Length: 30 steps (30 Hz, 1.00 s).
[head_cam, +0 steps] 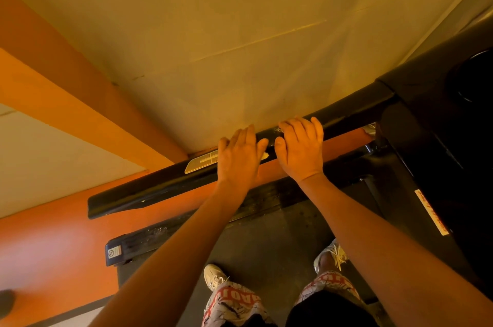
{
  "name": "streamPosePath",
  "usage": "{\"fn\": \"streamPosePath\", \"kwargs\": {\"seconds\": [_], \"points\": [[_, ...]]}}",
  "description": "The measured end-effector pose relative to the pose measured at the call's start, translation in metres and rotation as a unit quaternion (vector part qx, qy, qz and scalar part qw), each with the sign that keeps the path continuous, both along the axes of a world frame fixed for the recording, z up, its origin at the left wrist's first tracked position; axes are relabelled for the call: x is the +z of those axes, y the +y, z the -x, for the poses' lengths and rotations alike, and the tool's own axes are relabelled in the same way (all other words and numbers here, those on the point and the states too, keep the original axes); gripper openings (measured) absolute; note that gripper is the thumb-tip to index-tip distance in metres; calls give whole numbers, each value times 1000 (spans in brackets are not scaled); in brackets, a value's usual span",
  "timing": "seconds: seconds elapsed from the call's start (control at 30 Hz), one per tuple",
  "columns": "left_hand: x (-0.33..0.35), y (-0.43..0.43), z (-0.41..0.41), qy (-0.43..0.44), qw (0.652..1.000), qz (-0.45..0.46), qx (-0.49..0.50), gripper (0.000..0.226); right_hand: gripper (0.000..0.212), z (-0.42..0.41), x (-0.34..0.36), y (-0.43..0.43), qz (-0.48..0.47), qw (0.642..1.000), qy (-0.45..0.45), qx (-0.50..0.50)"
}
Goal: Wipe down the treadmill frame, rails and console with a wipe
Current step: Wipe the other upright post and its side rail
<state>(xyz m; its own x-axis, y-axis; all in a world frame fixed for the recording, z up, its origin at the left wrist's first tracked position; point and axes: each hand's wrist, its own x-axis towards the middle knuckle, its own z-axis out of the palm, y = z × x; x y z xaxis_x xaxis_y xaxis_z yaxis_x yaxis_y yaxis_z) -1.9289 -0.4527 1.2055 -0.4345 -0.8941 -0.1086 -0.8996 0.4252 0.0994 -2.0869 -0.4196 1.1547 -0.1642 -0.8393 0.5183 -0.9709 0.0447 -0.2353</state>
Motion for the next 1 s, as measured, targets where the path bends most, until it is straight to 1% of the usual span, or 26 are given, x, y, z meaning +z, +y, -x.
{"fn": "streamPosePath", "kwargs": {"seconds": [0.07, 0.1, 0.17, 0.2, 0.23, 0.3, 0.37, 0.5, 0.57, 0.63, 0.7, 0.77, 0.83, 0.9, 1.0], "points": [[3, -4, 3, 6, 1000, -11, -11, 49, 39, 0, -1, -1, 8, 1000, 1, -1], [3, -3, 0, -11, 999, 1, -38, 45, 39, 1, -1, -1, 8, 1000, 1, -1], [1, -1, -16, -39, 997, 0, -68, 54, 40, 1, 0, -1, 6, 1000, 1, -1], [-3, -2, -29, -31, 998, -3, -53, 54, 41, 0, 0, 0, 4, 1000, 1, -1], [-6, -3, -42, -21, 999, -12, -29, 48, 41, 0, 1, 0, 0, 1000, -2, 1], [-11, -3, -69, 19, 1000, -6, 17, 53, 42, 0, 2, 1, -6, 1000, -8, 6], [-10, 0, -78, 31, 999, -1, 21, 52, 42, 0, 3, 1, -10, 1000, -10, 2], [-3, -1, -41, 11, 1000, -15, 4, 52, 42, 0, 4, 2, -14, 1000, -9, 0], [-1, -3, -17, 26, 999, -18, 4, 44, 41, 1, 3, 1, -13, 1000, -6, 4], [2, -3, -2, 3, 1000, 0, -28, 38, 40, 1, 1, 1, -5, 1000, -2, 4], [1, -5, 2, -3, 999, 4, -52, 37, 39, 1, -1, 0, 5, 1000, -2, 1], [0, -8, 0, 19, 999, -17, -41, 44, 38, 0, -2, -1, 9, 1000, -3, -2], [0, -8, -2, 66, 997, -34, -20, 56, 38, 0, -2, -1, 8, 1000, -4, -2], [0, -6, -4, 93, 995, -37, -24, 67, 37, -1, 0, 1, 4, 1000, -6, -1], [1, -3, -11, 134, 990, -45, -21, 71, 36, -2, 5, 3, -9, 1000, -21, 0]]}}
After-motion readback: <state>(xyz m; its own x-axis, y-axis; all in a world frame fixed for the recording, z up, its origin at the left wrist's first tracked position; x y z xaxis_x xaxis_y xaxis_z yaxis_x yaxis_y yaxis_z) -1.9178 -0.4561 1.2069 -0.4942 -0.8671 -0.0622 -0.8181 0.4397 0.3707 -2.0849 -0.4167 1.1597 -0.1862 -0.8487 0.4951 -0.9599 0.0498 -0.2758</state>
